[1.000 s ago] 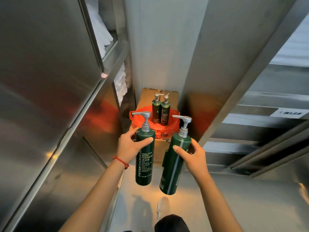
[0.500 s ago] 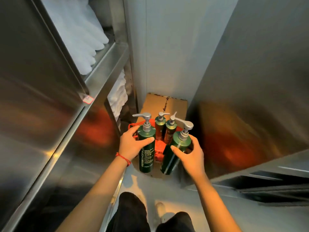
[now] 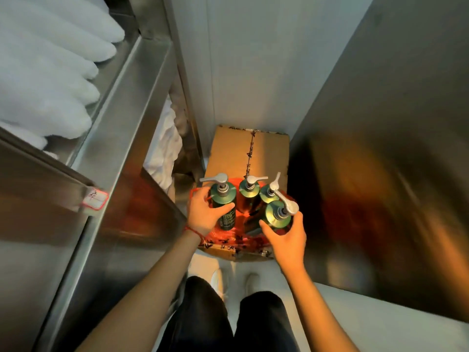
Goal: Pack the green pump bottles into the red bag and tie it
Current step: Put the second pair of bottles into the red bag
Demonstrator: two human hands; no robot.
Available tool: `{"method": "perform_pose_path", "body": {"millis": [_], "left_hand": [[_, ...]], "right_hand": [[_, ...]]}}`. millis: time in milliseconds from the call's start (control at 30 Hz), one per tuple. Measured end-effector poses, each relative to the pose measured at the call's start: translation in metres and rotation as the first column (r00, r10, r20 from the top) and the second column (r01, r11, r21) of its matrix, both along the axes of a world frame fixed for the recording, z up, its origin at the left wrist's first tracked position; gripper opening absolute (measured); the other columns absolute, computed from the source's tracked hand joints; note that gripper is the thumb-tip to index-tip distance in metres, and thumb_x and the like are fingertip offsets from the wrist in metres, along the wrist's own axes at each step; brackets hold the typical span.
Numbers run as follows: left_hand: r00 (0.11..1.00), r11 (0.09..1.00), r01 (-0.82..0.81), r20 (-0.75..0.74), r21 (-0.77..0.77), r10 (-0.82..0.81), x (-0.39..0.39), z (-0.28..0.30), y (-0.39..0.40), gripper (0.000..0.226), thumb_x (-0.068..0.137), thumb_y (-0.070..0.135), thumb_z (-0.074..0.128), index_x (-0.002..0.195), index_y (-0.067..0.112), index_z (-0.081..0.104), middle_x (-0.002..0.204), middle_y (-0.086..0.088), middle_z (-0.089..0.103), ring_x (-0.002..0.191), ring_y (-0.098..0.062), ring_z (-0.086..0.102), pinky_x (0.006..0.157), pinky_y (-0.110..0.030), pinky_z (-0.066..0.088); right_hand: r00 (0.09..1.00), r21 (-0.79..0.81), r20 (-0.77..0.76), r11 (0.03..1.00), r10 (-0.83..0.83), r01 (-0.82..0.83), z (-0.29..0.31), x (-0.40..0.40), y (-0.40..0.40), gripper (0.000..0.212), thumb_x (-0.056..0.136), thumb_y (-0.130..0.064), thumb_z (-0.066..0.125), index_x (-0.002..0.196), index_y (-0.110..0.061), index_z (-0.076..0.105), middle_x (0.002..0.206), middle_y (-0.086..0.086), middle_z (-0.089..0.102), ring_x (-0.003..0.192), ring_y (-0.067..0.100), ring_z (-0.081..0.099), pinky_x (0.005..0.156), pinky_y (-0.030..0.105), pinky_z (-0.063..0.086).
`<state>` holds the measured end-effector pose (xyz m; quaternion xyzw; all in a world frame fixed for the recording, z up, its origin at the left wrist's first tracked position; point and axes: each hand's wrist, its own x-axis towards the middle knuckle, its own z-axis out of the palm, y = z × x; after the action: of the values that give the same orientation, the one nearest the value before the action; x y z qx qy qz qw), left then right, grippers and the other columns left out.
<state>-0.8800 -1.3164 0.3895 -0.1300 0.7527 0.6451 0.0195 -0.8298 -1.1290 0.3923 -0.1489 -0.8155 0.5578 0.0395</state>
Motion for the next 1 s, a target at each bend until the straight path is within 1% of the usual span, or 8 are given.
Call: {"method": "perform_pose_path", "body": {"millis": [100,167,267,333,533,733,867,1000], "left_hand": [[0.999,1.0,-0.021,0.043,0.002,0.021,-0.011,-0.017,-0.001,0.06,0.059,-0.009,0.077,0.089,0.036,0.052,0.094,0.007,0.061,0.082,0.008,0.06,0.076,-0.013,0.048],[0.997,0.999,-0.038,0.071,-0.016,0.039,-0.016,-0.026,-0.001,0.059,0.058,-0.007,0.078,0.085,0.039,0.053,0.09,0.014,0.059,0.079,0.011,0.06,0.073,-0.013,0.048],[0.996,0.998,-0.024,0.09,-0.057,0.029,-0.019,-0.038,0.002,0.055,0.056,0.0,0.081,0.085,0.039,0.054,0.09,0.017,0.06,0.086,-0.003,0.06,0.075,-0.015,0.047],[0.996,0.995,-0.003,0.089,-0.099,0.012,-0.018,-0.045,0.003,0.053,0.055,0.009,0.083,0.085,0.042,0.055,0.089,0.018,0.06,0.086,-0.006,0.059,0.074,-0.016,0.047],[0.993,0.985,0.064,0.105,-0.159,-0.047,-0.019,-0.061,0.007,0.048,0.051,0.038,0.076,0.095,0.044,0.056,0.105,0.002,0.066,0.102,-0.014,0.059,0.09,-0.036,0.048],[0.983,0.978,0.133,0.147,-0.16,-0.11,-0.02,-0.069,0.01,0.053,0.057,0.02,0.081,0.105,0.017,0.06,0.109,-0.006,0.067,0.105,-0.018,0.059,0.094,-0.043,0.047],[0.972,0.972,0.202,0.147,-0.121,-0.184,-0.017,-0.07,0.012,0.058,0.059,0.006,0.081,0.112,0.008,0.057,0.114,-0.008,0.063,0.108,-0.018,0.056,0.096,-0.023,0.043],[0.974,0.963,0.204,0.131,-0.176,-0.183,-0.013,-0.069,0.014,0.063,0.056,0.004,0.082,0.113,0.009,0.057,0.109,-0.002,0.061,0.101,-0.01,0.054,0.083,0.003,0.034]], "right_hand": [[1.0,-0.016,0.004,1.0,-0.013,0.013,-0.014,-0.007,-0.008,0.062,0.064,-0.019,0.082,0.115,-0.03,0.047,0.109,-0.007,0.059,0.1,-0.008,0.055,0.081,0.0,0.036],[1.0,-0.017,0.025,1.0,-0.019,0.02,-0.024,-0.011,-0.011,0.061,0.065,-0.02,0.082,0.114,-0.03,0.047,0.109,-0.006,0.059,0.1,-0.004,0.055,0.082,0.0,0.037],[0.999,-0.011,0.048,1.0,-0.01,0.011,-0.038,-0.014,-0.013,0.059,0.066,-0.02,0.081,0.115,-0.023,0.048,0.113,0.001,0.059,0.102,0.008,0.057,0.084,0.004,0.039],[0.999,-0.014,0.055,1.0,0.0,0.001,-0.045,-0.017,-0.013,0.058,0.067,-0.02,0.08,0.115,-0.024,0.048,0.113,0.0,0.059,0.102,0.004,0.055,0.084,0.003,0.038],[0.998,0.04,0.06,0.998,0.034,-0.037,-0.06,-0.026,-0.014,0.059,0.067,-0.016,0.08,0.116,-0.019,0.049,0.111,-0.004,0.054,0.101,-0.007,0.047,0.082,-0.003,0.032],[0.995,0.039,0.092,0.998,0.042,-0.046,-0.073,-0.026,-0.016,0.059,0.068,-0.017,0.08,0.118,-0.018,0.049,0.112,-0.004,0.054,0.103,0.001,0.049,0.083,-0.003,0.032],[0.994,0.038,0.102,0.998,0.049,-0.053,-0.079,-0.025,-0.015,0.059,0.067,-0.016,0.08,0.118,-0.015,0.049,0.113,-0.001,0.054,0.105,0.008,0.051,0.086,0.0,0.033],[0.993,0.041,0.107,0.997,0.058,-0.063,-0.084,-0.024,-0.014,0.06,0.066,-0.015,0.081,0.118,-0.013,0.05,0.113,0.0,0.054,0.105,0.01,0.052,0.086,0.0,0.034]]}}
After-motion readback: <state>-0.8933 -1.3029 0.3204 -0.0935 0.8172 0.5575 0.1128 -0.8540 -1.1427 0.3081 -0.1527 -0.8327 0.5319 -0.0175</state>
